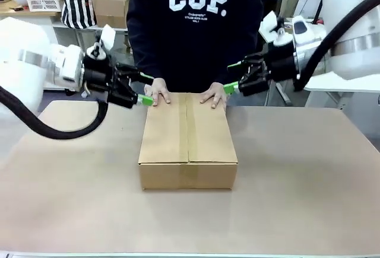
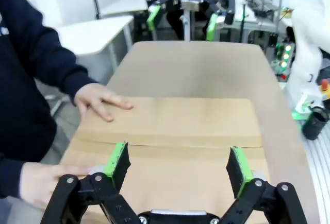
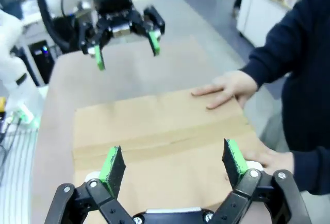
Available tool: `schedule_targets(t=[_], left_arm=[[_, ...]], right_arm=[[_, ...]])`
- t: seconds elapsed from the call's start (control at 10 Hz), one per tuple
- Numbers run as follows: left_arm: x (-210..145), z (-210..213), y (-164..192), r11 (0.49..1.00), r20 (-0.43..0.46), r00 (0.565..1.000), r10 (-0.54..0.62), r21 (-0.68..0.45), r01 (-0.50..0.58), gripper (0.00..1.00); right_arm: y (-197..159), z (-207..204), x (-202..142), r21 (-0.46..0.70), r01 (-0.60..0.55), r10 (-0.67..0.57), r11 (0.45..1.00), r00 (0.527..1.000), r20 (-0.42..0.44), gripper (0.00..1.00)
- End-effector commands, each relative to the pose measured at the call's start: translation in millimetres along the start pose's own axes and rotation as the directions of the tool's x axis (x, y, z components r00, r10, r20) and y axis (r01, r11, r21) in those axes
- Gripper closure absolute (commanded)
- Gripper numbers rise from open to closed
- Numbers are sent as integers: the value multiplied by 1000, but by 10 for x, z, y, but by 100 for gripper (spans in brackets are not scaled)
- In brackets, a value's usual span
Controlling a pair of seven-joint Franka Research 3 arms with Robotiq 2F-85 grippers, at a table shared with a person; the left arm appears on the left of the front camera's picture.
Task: Pack the gift set into the box.
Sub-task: Press and hold the closed box until the human finishes sealing it.
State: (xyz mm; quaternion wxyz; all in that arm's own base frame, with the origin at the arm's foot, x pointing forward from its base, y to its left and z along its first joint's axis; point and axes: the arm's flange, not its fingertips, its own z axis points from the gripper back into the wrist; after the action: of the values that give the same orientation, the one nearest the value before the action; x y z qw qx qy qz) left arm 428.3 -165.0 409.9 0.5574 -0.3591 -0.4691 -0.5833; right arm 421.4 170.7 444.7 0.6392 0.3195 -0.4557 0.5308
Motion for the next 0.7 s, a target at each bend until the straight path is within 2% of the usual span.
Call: schedule_targets(t=[0.0, 0.1, 0.3, 0.4, 0.5, 0.6], left_arm=[[-425, -228, -168, 997, 104, 994, 18, -73, -11, 0], [-535, -342, -193, 996, 72, 997, -6, -91, 13, 0], [-691, -484, -148, 992, 54, 998, -28, -123, 35, 0], [-769, -523, -125, 991, 24, 999, -40, -126, 42, 0], [-824, -547, -114, 990, 30, 999, -34, -137, 37, 0], [-878, -570, -116, 989, 10, 999, -30, -147, 31, 0]], right_arm=[[102, -234, -694, 26, -46, 42, 999, 992, 117, 0], [144, -389, -850, 52, -25, 18, 998, 991, 131, 0], [142, -632, -903, 56, -105, 98, 993, 989, 112, 0], [170, -714, -922, 190, -127, 99, 974, 984, 148, 0], [177, -769, -999, 263, -82, 55, 961, 992, 109, 0], [159, -762, -1086, 251, -37, 14, 967, 996, 93, 0]])
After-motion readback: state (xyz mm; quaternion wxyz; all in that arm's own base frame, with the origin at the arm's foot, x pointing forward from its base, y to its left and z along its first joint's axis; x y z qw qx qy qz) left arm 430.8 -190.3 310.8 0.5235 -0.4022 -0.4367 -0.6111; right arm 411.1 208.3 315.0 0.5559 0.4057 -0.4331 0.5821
